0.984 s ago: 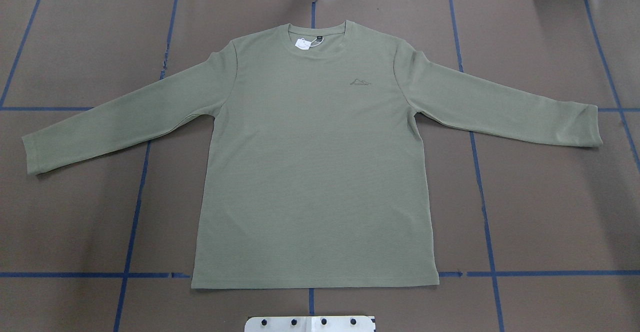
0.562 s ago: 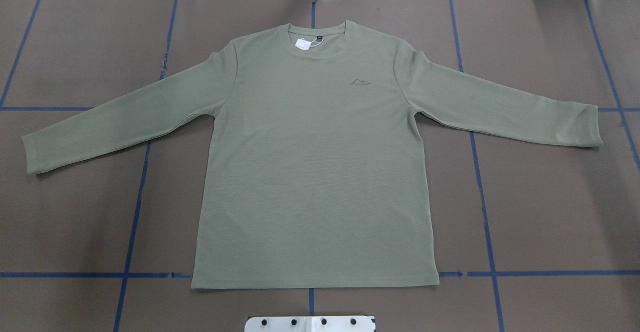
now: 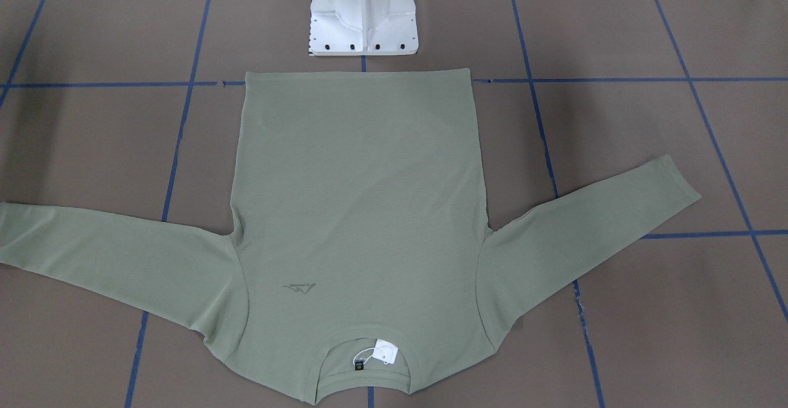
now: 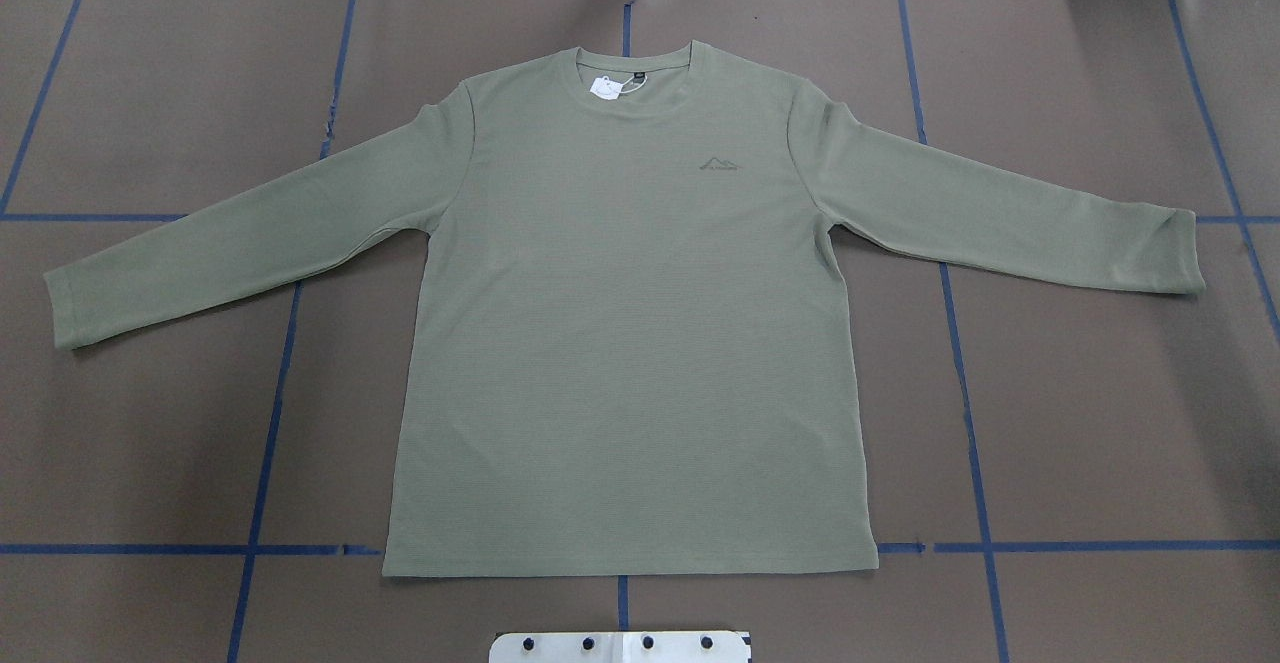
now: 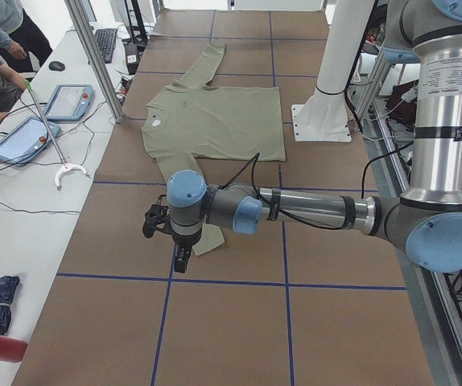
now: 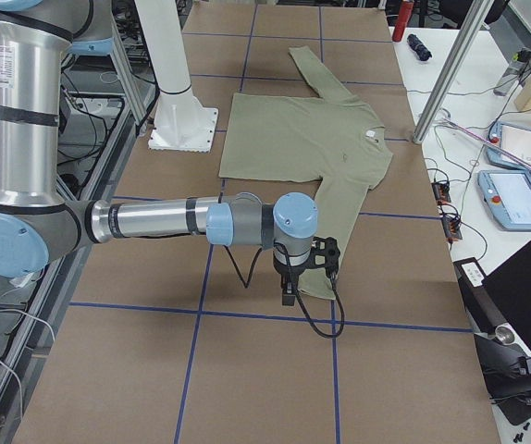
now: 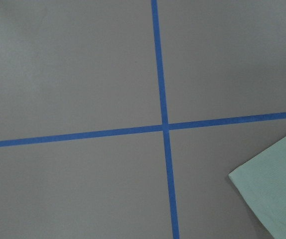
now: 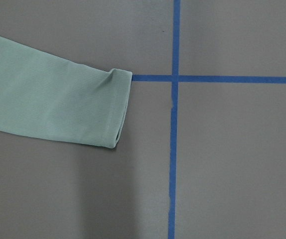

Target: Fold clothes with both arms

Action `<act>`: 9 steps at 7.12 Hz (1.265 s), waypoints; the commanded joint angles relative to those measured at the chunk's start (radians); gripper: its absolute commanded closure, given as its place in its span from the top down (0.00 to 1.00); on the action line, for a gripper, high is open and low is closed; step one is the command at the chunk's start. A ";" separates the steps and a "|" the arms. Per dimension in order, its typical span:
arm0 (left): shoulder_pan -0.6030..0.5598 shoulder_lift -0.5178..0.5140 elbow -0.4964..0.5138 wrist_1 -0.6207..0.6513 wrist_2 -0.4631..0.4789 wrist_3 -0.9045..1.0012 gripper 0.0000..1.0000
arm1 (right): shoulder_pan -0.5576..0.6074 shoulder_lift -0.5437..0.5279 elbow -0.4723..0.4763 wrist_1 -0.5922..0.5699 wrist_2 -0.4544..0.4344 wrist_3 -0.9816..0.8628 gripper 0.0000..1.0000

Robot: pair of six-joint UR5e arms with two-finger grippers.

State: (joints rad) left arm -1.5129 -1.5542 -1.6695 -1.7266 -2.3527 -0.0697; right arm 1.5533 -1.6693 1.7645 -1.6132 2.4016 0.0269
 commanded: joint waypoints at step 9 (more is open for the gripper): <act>0.034 -0.044 0.077 -0.128 -0.073 -0.004 1.00 | -0.343 0.238 -0.536 0.628 -0.130 0.209 1.00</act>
State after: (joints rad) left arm -1.4788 -1.5981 -1.5919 -1.8538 -2.4252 -0.0738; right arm 1.2248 -1.4336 1.2506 -0.9891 2.2755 0.2354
